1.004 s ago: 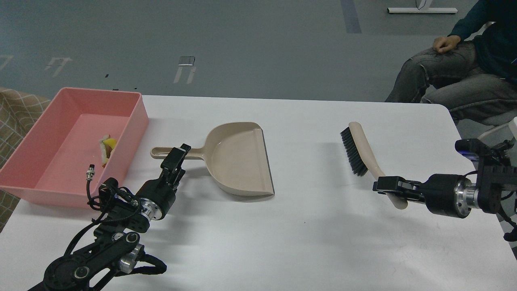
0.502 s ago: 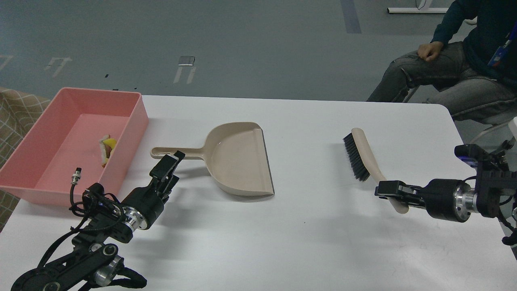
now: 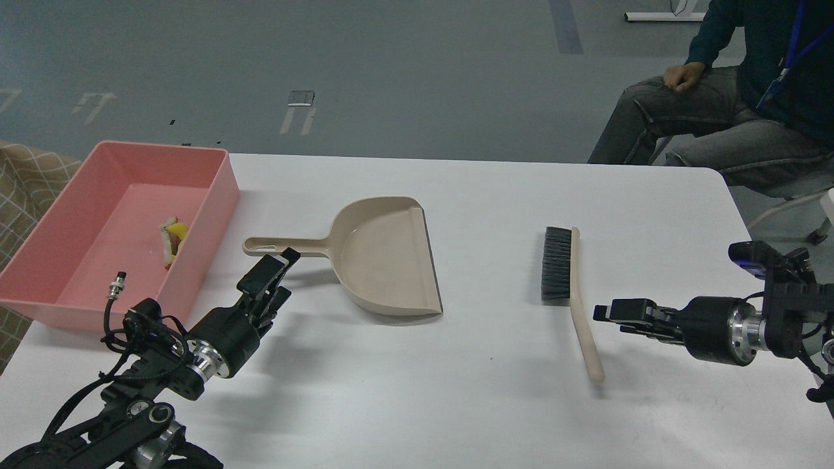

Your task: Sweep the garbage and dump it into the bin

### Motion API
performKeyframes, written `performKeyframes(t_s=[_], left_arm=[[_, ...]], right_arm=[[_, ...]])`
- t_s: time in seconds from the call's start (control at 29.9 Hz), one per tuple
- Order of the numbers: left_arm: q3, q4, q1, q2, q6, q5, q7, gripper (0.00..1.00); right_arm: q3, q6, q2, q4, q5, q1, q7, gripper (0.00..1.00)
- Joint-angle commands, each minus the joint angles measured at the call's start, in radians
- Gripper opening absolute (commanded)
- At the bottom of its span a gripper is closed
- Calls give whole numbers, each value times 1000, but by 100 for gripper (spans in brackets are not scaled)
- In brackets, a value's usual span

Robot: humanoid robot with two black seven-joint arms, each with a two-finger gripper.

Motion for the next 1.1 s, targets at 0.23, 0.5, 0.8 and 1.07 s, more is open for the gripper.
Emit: performKeyframes(t_s=[0.23,0.5,0.8,1.07], left_arm=[[-165,-193,186,174,-135,-3,-6,97],[-469,-188,240,229,-424,-112,-58,97],[-725,-55,73,220,-592,-284,-31,97],[-696,295,-266,75,-603,-284,-41,97]], right_arm=[[80,38,-132,15,4,0,20,88],[240,63,-148,-31,12,2,38,92],[537,51,39,-312,199,9,37,94],[870,55,357,-625,201,43,87,96]])
